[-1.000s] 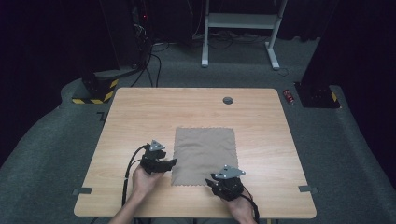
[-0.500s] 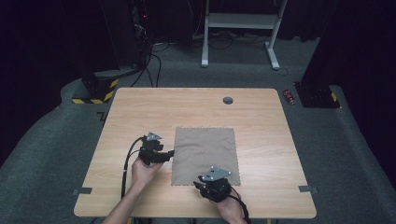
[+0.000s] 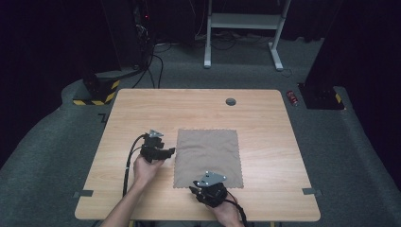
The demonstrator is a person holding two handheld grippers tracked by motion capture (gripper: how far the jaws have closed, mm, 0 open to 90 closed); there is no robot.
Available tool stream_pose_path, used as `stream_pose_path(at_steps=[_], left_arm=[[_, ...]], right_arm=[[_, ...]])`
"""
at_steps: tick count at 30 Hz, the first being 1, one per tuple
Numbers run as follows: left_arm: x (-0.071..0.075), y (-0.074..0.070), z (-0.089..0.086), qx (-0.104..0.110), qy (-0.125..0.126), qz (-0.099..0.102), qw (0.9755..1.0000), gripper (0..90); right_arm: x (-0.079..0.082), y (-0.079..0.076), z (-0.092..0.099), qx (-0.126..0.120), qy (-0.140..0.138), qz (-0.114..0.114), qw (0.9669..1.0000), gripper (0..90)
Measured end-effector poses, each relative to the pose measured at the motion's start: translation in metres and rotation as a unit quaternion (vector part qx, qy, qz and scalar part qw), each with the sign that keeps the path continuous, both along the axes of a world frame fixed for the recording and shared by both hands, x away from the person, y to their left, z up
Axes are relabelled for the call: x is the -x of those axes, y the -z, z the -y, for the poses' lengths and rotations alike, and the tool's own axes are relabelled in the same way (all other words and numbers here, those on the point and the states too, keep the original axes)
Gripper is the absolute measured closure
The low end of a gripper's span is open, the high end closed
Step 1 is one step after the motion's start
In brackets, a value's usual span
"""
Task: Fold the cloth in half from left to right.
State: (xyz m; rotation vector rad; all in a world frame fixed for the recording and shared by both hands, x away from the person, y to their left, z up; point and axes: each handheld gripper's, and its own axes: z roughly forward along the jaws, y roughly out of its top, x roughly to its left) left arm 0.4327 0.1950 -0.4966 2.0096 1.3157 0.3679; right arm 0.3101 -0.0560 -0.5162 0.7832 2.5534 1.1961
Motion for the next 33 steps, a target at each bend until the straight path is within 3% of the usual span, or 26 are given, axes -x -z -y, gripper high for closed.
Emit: stream_pose_path(at_steps=[5,7,14,16,18,24,27,33], left_arm=[[-0.011,-0.007,0.005,-0.013,0.003,0.006,0.9999,40.5],[-0.014,-0.009,0.006,-0.008,-0.002,0.013,0.9999,40.8],[-0.030,-0.013,0.010,-0.013,-0.006,0.000,0.9999,40.7],[-0.034,-0.014,0.012,-0.022,-0.004,0.001,0.9997,40.5],[-0.037,-0.016,0.012,-0.017,-0.006,0.008,0.9998,41.0],[-0.047,-0.017,0.015,-0.032,-0.006,0.003,0.9995,40.6],[-0.049,-0.017,0.014,-0.025,-0.010,0.007,0.9996,40.9],[-0.059,-0.008,0.010,-0.026,-0.025,-0.007,0.9993,40.6]], right_arm=[[0.001,-0.001,-0.010,-0.001,-0.011,0.003,0.9999,72.3],[0.001,-0.002,-0.014,0.000,-0.014,0.004,0.9999,72.7],[0.001,-0.004,-0.028,0.002,-0.027,0.012,0.9996,74.1],[0.000,-0.004,-0.033,0.004,-0.032,0.017,0.9993,74.4],[0.000,-0.005,-0.037,0.006,-0.034,0.016,0.9993,74.7],[-0.008,-0.002,-0.050,0.014,-0.023,0.018,0.9995,75.5],[-0.012,0.000,-0.055,0.019,-0.018,0.021,0.9994,75.5],[-0.013,0.001,-0.064,0.027,-0.020,0.025,0.9991,75.2]])
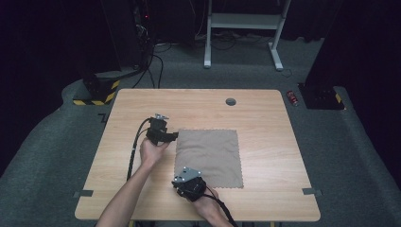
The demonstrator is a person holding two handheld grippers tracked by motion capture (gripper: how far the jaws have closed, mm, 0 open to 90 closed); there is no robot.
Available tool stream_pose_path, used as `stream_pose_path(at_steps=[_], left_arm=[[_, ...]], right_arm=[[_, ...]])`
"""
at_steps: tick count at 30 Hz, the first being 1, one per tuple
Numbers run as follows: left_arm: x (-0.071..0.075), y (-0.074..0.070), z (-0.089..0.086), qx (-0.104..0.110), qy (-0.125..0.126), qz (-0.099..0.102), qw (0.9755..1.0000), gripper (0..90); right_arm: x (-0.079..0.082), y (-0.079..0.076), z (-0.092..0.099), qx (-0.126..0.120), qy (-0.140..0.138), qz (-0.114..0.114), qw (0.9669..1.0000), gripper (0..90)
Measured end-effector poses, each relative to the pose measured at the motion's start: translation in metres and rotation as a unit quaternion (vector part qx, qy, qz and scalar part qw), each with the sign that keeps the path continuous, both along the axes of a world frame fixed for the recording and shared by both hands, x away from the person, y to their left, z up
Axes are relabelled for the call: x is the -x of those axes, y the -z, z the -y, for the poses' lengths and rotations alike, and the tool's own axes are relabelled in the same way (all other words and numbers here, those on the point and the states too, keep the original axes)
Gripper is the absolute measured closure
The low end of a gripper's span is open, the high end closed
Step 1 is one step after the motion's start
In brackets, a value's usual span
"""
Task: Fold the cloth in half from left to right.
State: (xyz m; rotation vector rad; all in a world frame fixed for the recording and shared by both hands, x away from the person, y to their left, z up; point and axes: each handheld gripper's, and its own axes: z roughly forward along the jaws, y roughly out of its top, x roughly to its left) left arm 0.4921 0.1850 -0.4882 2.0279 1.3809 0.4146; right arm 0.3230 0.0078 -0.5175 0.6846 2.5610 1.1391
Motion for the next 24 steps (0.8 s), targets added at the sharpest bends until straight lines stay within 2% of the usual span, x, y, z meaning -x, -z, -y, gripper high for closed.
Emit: stream_pose_path(at_steps=[3,4,6,10,15,18,21,24], left_arm=[[-0.005,-0.001,0.002,-0.008,0.000,0.004,1.0000,40.5],[-0.007,-0.002,0.003,-0.009,0.002,0.002,1.0000,40.4],[-0.009,-0.001,0.005,-0.002,0.000,0.007,1.0000,40.5],[-0.020,0.006,0.011,-0.013,0.005,-0.011,0.9998,40.3],[-0.031,0.012,0.015,0.005,-0.004,-0.016,0.9999,42.4],[-0.036,0.015,0.020,-0.006,0.000,-0.015,0.9999,44.4],[-0.038,0.019,0.025,-0.007,0.002,-0.021,0.9997,47.3],[-0.039,0.020,0.028,-0.017,0.004,-0.014,0.9998,52.1]], right_arm=[[0.001,0.002,-0.002,0.006,-0.005,-0.002,1.0000,74.8],[0.001,0.003,-0.004,0.016,-0.007,-0.005,0.9998,74.5],[0.002,0.005,-0.004,0.016,-0.007,-0.008,0.9998,74.6],[0.002,0.005,-0.003,0.015,-0.006,-0.011,0.9998,74.5],[0.003,0.005,-0.003,0.015,-0.005,-0.011,0.9998,74.4],[0.003,0.005,-0.003,0.013,-0.011,-0.014,0.9998,68.8],[0.005,0.005,-0.004,0.017,-0.012,-0.010,0.9997,68.8],[0.005,0.005,-0.005,0.018,-0.011,-0.009,0.9997,69.3]])
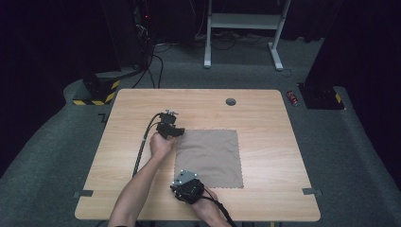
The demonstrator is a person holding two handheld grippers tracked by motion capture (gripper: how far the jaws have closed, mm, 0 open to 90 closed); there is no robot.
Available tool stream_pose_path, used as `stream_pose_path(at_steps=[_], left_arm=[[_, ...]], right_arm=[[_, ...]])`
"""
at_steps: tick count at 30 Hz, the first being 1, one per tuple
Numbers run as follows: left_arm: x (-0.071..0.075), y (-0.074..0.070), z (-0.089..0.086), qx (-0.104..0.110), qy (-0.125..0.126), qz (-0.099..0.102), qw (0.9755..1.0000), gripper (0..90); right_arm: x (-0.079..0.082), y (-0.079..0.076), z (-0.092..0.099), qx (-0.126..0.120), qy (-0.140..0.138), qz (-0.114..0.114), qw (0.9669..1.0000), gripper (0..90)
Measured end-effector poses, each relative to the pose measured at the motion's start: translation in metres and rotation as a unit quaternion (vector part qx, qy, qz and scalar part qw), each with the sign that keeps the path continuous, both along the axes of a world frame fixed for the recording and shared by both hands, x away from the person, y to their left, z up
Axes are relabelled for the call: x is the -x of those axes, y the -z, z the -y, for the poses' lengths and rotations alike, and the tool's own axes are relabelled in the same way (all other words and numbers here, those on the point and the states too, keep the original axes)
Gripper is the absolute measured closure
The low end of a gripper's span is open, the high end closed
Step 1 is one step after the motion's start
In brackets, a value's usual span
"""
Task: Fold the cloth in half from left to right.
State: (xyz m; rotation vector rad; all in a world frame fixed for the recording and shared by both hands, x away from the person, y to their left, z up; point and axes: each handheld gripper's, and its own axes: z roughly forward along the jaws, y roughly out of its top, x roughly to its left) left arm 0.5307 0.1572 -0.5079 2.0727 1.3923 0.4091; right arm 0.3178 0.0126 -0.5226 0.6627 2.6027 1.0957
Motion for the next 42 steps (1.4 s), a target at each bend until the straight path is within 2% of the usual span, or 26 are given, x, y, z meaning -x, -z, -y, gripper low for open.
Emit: stream_pose_path(at_steps=[5,12,16,20,29,37,42], left_arm=[[0.000,0.000,-0.002,-0.014,-0.002,0.005,0.9999,65.8],[0.000,-0.001,-0.002,-0.006,0.014,-0.003,0.9999,81.9],[-0.001,-0.001,-0.003,0.004,0.020,-0.011,0.9997,89.1],[-0.002,-0.001,-0.008,0.024,0.018,-0.020,0.9993,89.7],[0.001,-0.014,-0.013,0.054,0.023,-0.002,0.9983,89.9],[0.001,-0.029,-0.013,0.058,0.037,0.012,0.9976,90.0],[0.001,-0.035,-0.014,0.061,0.041,0.017,0.9971,90.0]], right_arm=[[0.003,0.000,-0.003,0.009,-0.007,0.014,0.9998,78.3],[0.008,0.000,-0.008,0.030,-0.006,0.040,0.9987,88.4],[0.008,0.000,-0.008,0.029,-0.003,0.040,0.9988,89.5],[0.006,0.000,-0.006,0.017,-0.003,0.027,0.9995,89.9],[0.005,-0.012,0.005,-0.014,0.001,0.017,0.9998,90.0],[0.005,-0.024,0.009,-0.041,-0.001,0.012,0.9991,90.0],[0.006,-0.029,0.008,-0.045,-0.007,0.014,0.9989,90.0]])
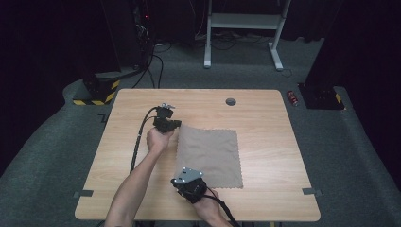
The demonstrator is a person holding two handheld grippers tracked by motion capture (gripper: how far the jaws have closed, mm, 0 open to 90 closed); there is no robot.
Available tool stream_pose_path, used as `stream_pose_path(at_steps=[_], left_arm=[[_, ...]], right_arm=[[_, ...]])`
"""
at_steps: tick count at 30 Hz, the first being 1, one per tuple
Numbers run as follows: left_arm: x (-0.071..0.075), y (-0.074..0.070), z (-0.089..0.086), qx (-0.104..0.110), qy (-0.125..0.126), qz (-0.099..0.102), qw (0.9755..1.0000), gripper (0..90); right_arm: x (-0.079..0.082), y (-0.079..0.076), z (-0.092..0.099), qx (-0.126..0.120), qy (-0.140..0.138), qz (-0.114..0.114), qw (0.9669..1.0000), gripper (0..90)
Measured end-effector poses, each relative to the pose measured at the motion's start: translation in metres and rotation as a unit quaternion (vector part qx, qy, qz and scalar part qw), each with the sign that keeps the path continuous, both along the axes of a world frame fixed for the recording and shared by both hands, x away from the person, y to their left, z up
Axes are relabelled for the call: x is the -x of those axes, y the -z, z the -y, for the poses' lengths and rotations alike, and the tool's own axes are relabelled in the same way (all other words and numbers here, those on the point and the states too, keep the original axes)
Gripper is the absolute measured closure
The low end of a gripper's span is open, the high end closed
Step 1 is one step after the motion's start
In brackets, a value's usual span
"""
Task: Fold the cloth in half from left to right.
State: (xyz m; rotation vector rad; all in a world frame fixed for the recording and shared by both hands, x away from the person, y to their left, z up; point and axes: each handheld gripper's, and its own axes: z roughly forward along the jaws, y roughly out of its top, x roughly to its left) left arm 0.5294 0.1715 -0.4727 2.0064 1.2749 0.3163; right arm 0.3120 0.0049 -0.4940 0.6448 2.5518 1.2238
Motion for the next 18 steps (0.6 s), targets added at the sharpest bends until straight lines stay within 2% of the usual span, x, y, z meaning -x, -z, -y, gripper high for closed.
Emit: stream_pose_path(at_steps=[4,13,18], left_arm=[[0.002,-0.002,-0.006,0.000,-0.002,-0.003,1.0000,90.0],[0.010,-0.015,-0.030,0.002,-0.014,0.006,0.9999,90.0],[0.014,-0.018,-0.042,0.013,-0.022,0.009,0.9996,90.0]], right_arm=[[0.001,-0.004,-0.003,-0.004,-0.006,-0.002,1.0000,90.0],[0.004,-0.016,-0.017,-0.020,-0.026,0.001,0.9995,90.0],[0.006,-0.024,-0.020,-0.032,-0.032,0.009,0.9989,90.0]])
